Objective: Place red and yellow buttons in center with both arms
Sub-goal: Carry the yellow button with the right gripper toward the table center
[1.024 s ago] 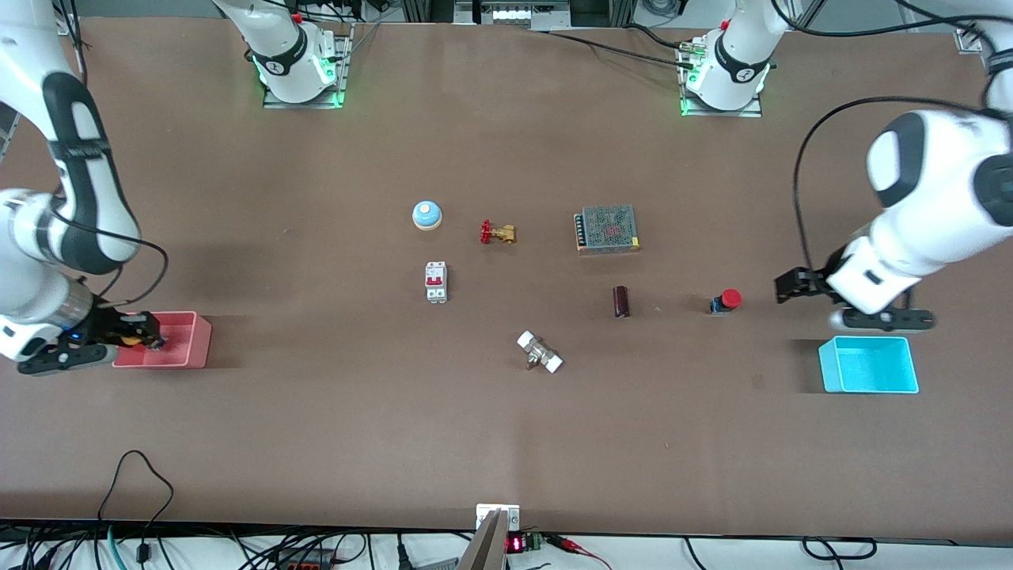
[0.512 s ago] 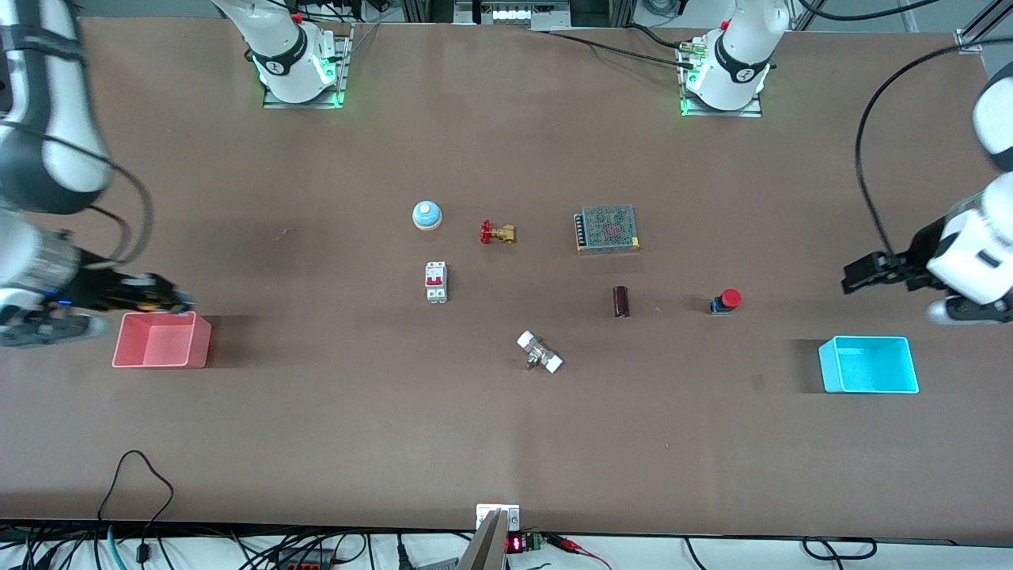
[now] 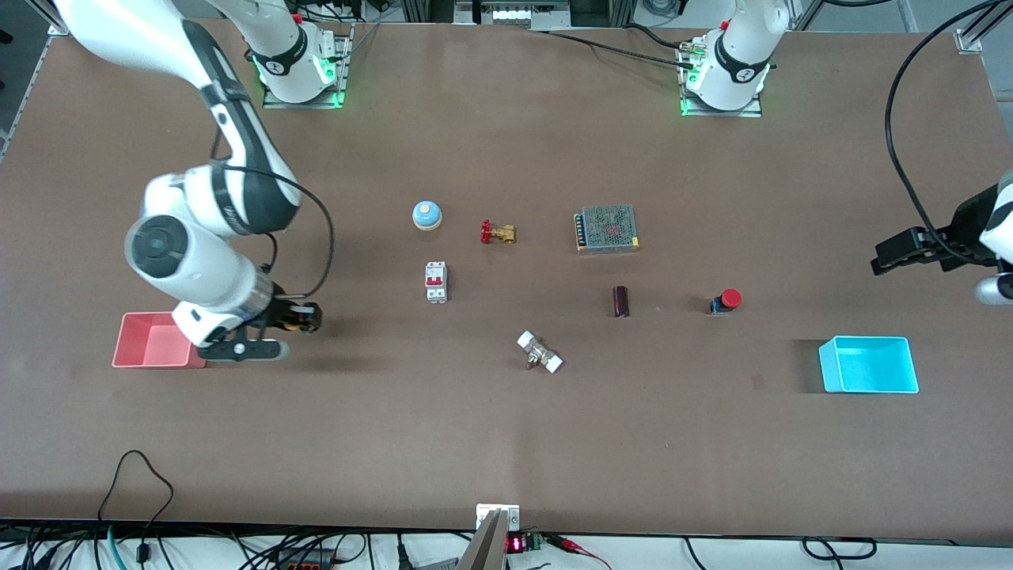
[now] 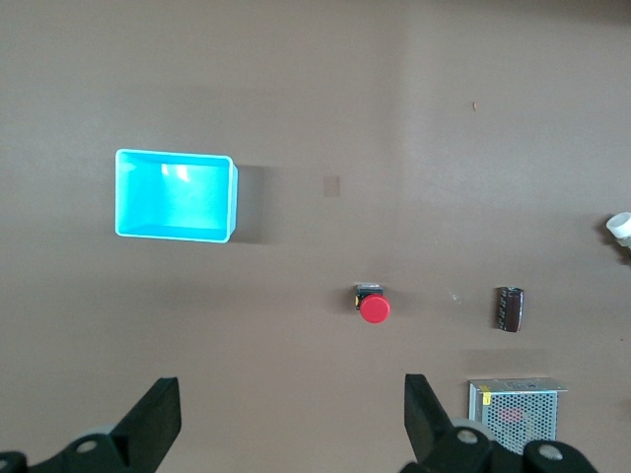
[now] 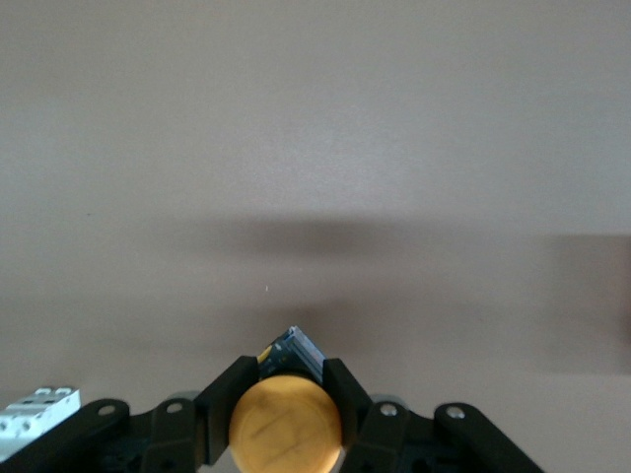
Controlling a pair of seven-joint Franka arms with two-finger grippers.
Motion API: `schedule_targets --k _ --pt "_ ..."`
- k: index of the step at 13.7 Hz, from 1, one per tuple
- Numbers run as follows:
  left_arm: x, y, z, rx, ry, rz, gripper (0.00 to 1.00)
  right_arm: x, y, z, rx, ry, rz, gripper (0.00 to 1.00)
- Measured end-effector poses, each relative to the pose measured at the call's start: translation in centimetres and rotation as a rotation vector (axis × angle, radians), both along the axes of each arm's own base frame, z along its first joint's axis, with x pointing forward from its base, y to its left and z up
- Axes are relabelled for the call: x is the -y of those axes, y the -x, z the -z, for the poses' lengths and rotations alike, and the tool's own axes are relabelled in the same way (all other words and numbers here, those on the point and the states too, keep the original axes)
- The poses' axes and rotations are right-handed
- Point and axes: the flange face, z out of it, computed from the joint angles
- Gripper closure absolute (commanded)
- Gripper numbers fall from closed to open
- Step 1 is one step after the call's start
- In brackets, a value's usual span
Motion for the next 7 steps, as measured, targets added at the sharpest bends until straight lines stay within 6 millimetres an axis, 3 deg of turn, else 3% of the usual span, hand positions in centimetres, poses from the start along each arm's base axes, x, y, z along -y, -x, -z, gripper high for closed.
schedule_targets --k 4,7 --pt "0.2 -0.1 1.1 -0.008 0.001 0.003 0.0 -0.9 0.5 4.8 0.03 0.06 -0.009 0.72" --pt "-1.2 0.6 -0.5 0.012 0.02 -0.025 0.0 -1.9 0.7 6.1 0.048 0.059 -0.02 0.72"
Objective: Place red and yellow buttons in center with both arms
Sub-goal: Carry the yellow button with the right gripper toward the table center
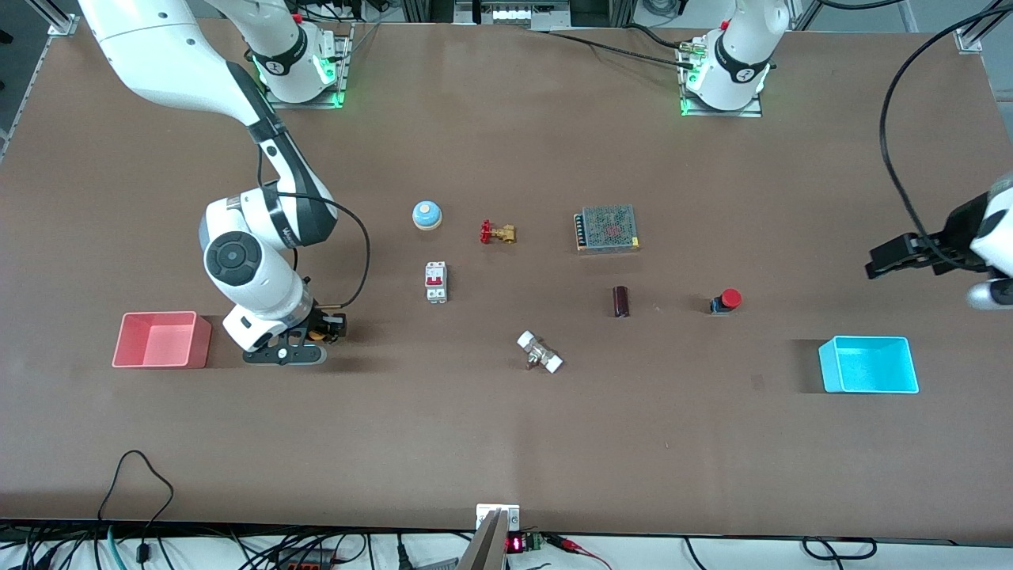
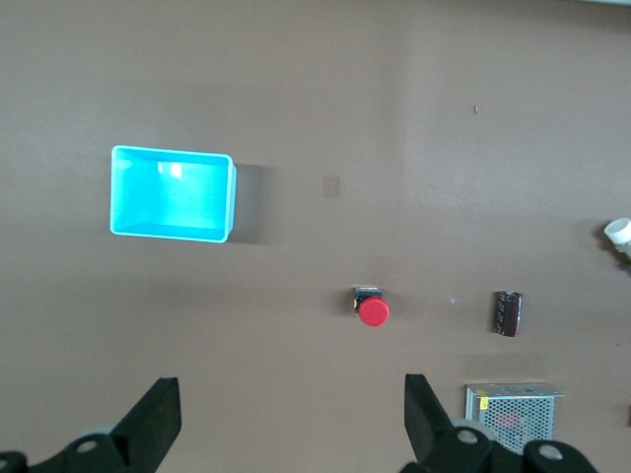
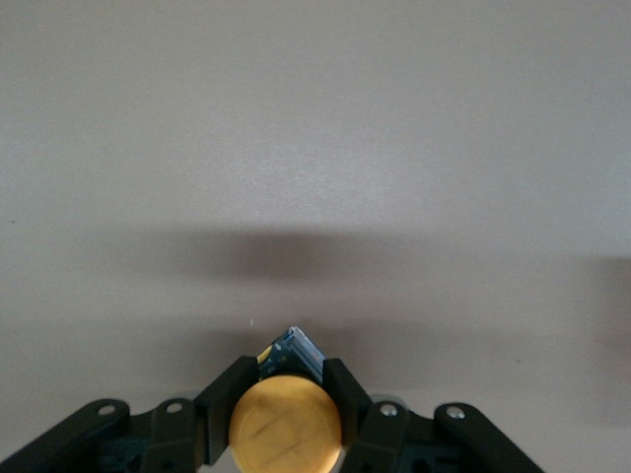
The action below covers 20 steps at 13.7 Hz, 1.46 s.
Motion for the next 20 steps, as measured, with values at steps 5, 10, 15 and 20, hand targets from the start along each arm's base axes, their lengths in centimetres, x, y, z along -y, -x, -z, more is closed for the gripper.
schedule_targets --k 5,10,15,20 --pt "0.5 1.7 -1.9 -0.009 0.008 0.006 0.0 -0.2 0.4 2.5 0.01 -0.015 -0.007 0.71" --pt "0.7 2.5 -1.4 -0.027 0.008 0.009 0.0 -0.3 0.5 2.8 0.013 -0.019 0.011 0.46" --pt "0.3 2.5 -1.2 -0.031 0.008 0.002 0.0 -0.5 0.6 3.3 0.009 -0.021 0.016 0.0" --pt "0.3 2.5 -1.2 -0.031 0.008 0.001 0.0 0.5 -1.2 -0.8 0.061 -0.031 0.042 0.0"
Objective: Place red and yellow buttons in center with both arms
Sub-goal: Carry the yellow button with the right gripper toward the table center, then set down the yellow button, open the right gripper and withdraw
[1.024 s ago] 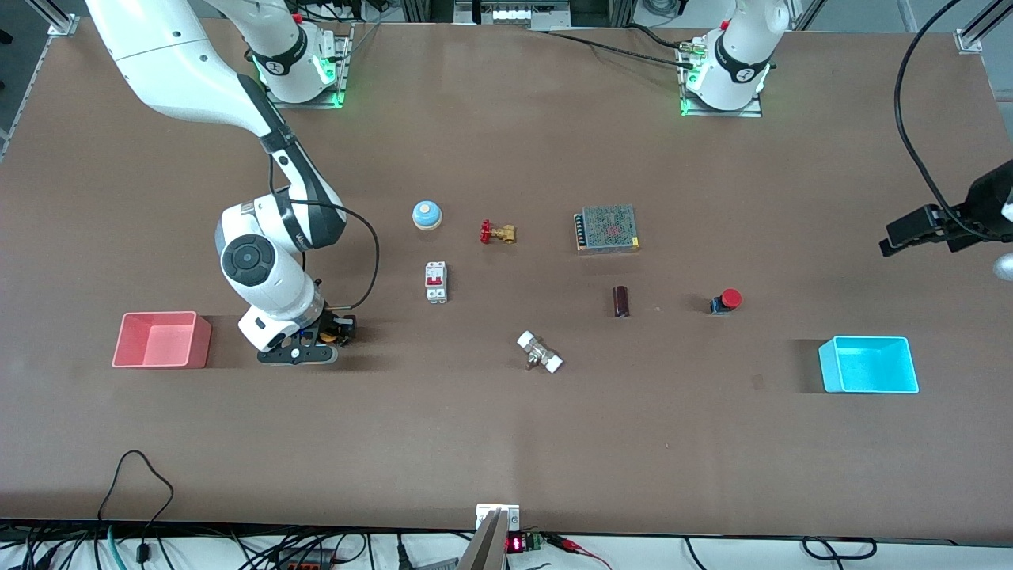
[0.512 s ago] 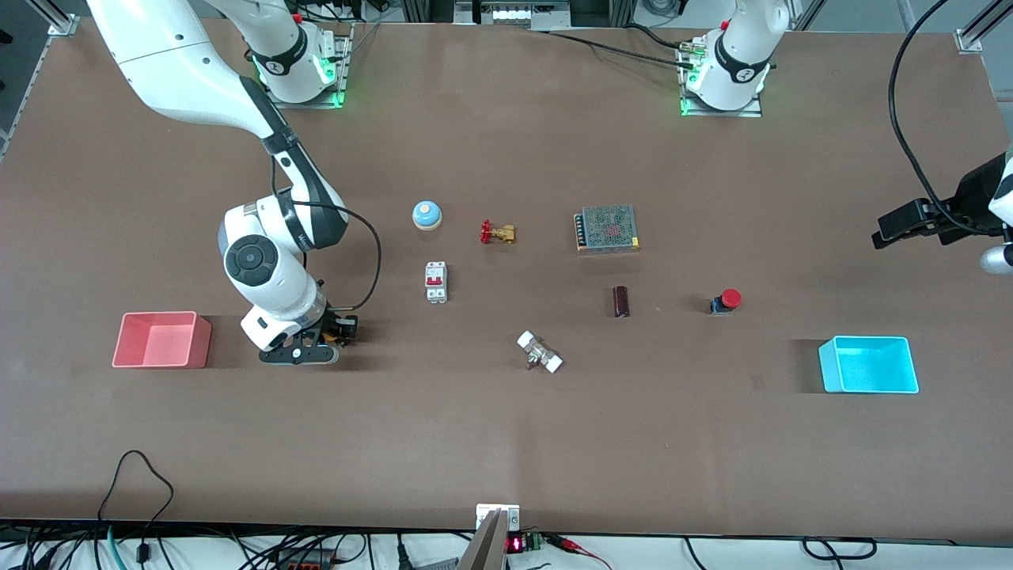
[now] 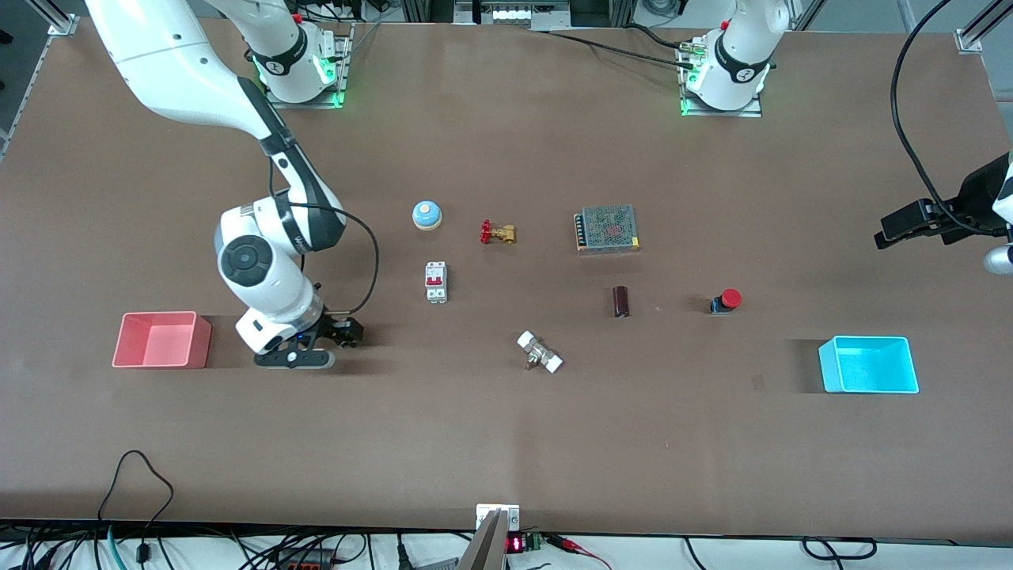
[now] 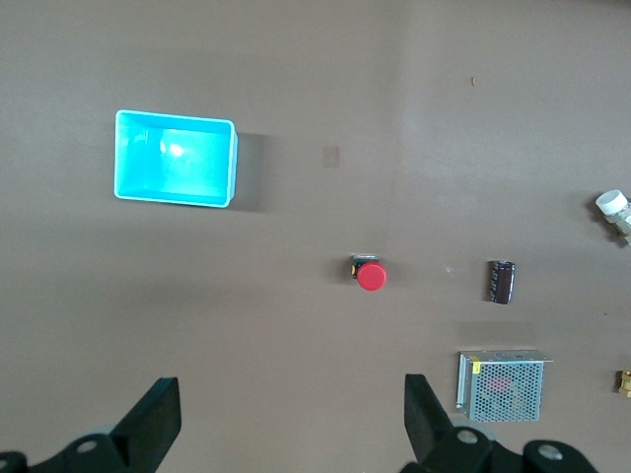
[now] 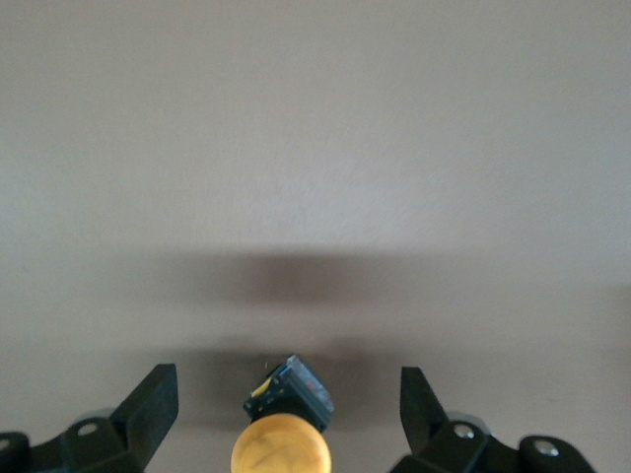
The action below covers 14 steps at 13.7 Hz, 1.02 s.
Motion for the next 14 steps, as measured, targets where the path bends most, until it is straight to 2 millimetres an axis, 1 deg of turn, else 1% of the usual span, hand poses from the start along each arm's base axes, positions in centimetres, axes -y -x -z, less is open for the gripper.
schedule_targets --k 1,2,4,6,7,8,9,10,11,12,14 --pt "0.0 0.0 0.0 0.0 0.0 0.0 0.0 0.5 -0.4 -2.7 -0.003 -0.005 0.004 0.0" --pt "0.0 0.0 0.0 0.0 0.0 0.0 0.0 1.1 -0.5 -5.9 -0.021 -0.024 -0.002 0.0" --pt "0.0 0.0 -0.1 0.001 0.0 0.0 0.0 3.3 0.1 -13.5 -0.054 -0.071 -0.022 0.0" --pt "0.1 0.0 -0.1 0.001 0.0 0.001 0.0 7.3 1.7 -20.9 -0.055 -0.073 0.009 0.0" --pt "0.1 0.0 -0.1 0.002 0.0 0.002 0.0 9.5 2.8 -24.0 -0.059 -0.067 0.035 0.0" --pt "0.1 0.1 -0.1 0.002 0.0 0.002 0.0 11.5 4.0 -26.6 -0.063 -0.061 0.057 0.0" --pt "0.1 0.1 -0.1 0.002 0.0 0.002 0.0 13.1 5.0 -28.6 -0.064 -0.053 0.07 0.0" --pt "0.1 0.1 -0.2 0.002 0.0 0.002 0.0 14.2 5.7 -30.1 -0.059 -0.047 0.074 0.0" --pt "0.1 0.1 -0.2 0.003 0.0 0.002 0.0 14.9 6.4 -31.0 -0.058 -0.044 0.072 0.0" --pt "0.1 0.1 -0.2 0.003 0.0 0.002 0.0 15.0 6.8 -31.5 -0.066 -0.041 0.066 0.0" --pt "0.1 0.1 -0.3 0.005 0.0 0.002 0.0 15.0 7.1 -31.8 -0.075 -0.04 0.065 0.0"
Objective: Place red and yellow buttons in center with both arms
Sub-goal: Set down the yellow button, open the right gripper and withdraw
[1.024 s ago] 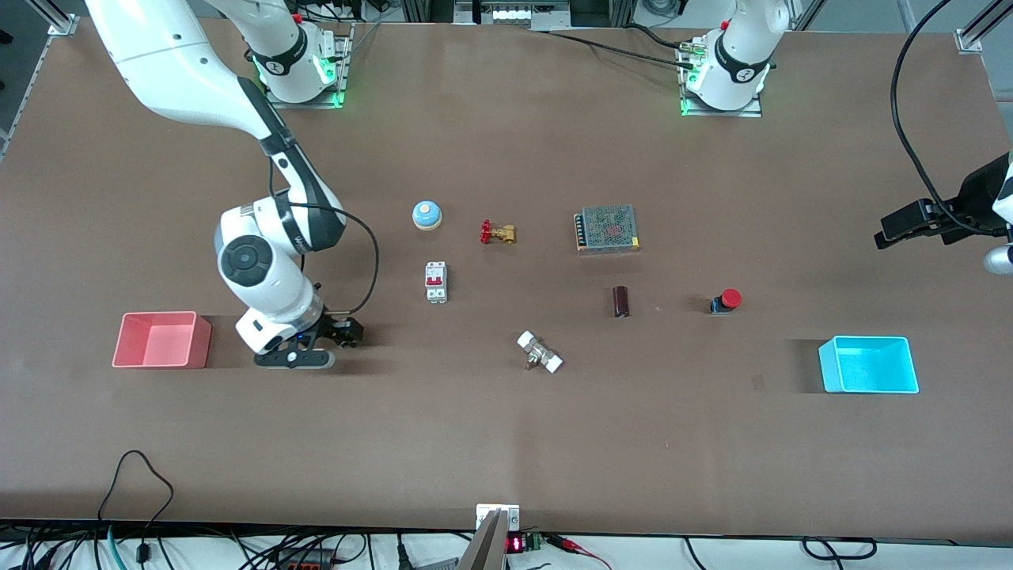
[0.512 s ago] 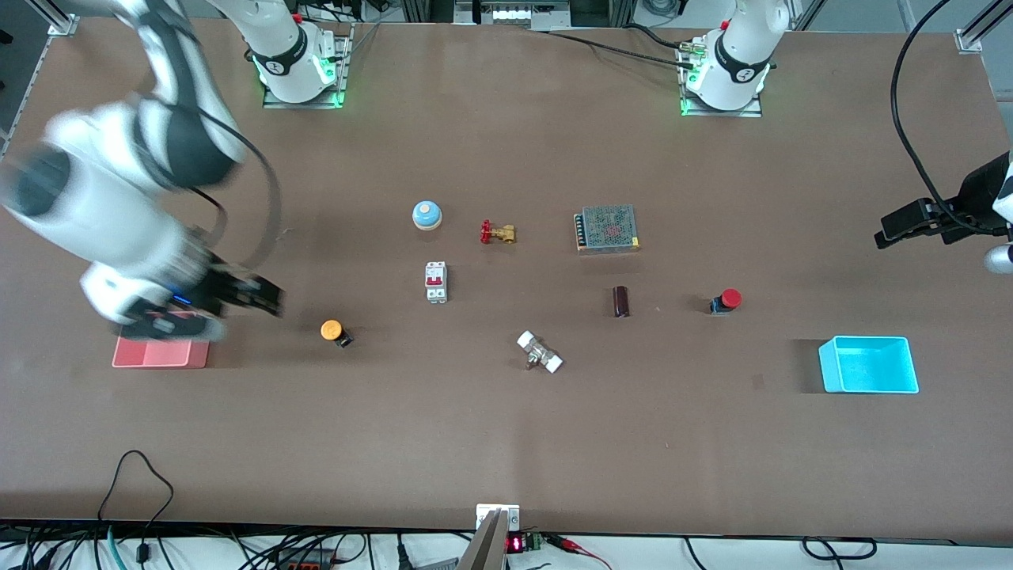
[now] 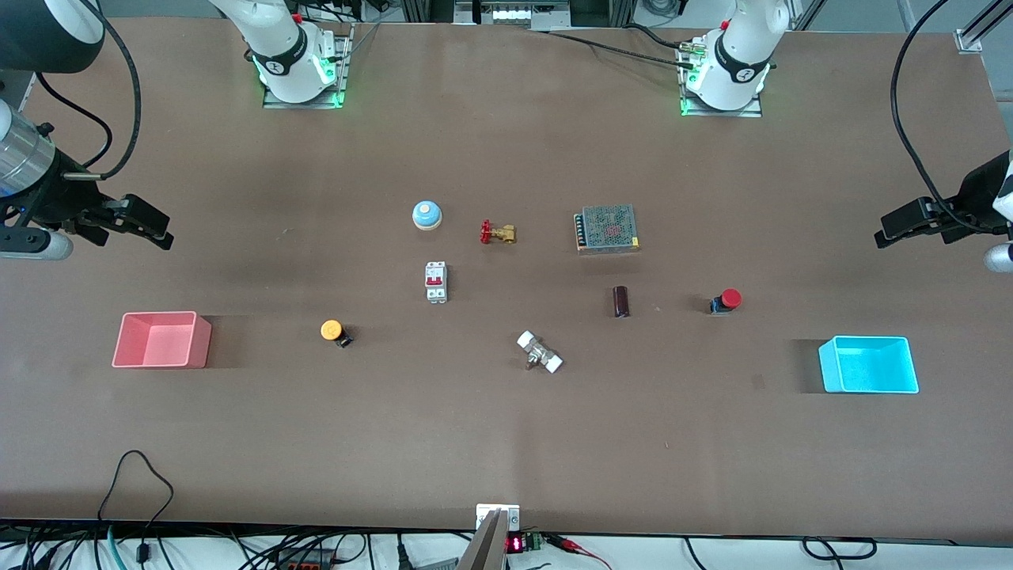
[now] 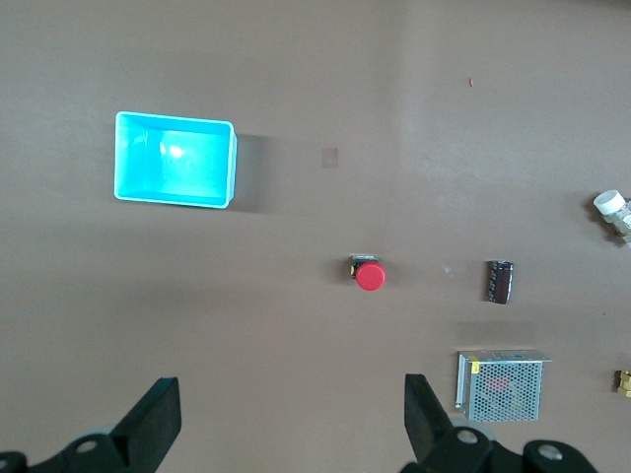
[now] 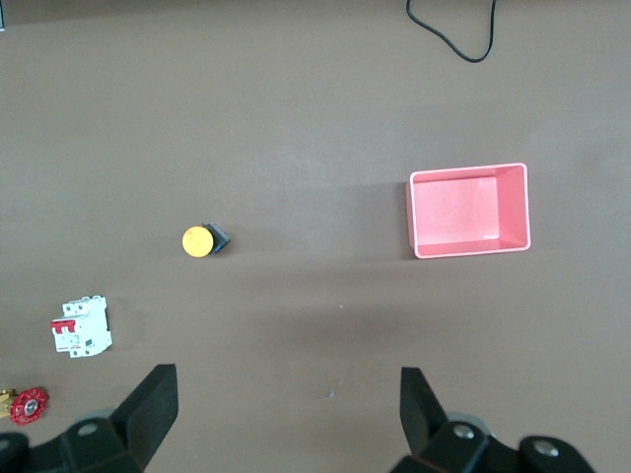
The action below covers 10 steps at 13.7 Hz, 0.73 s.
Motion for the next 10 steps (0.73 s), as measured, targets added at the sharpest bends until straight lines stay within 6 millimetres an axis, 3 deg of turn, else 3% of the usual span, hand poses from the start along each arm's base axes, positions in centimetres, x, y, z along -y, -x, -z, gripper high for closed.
schedule_targets --k 7,10 --pt "0.0 0.0 0.1 0.001 0.0 0.0 0.0 0.2 1.1 -0.2 -0.056 0.006 0.003 0.0" --pt "0.1 0.3 1.1 0.014 -0.003 -0.001 0.0 0.2 1.1 -0.2 -0.057 0.006 0.003 0.0"
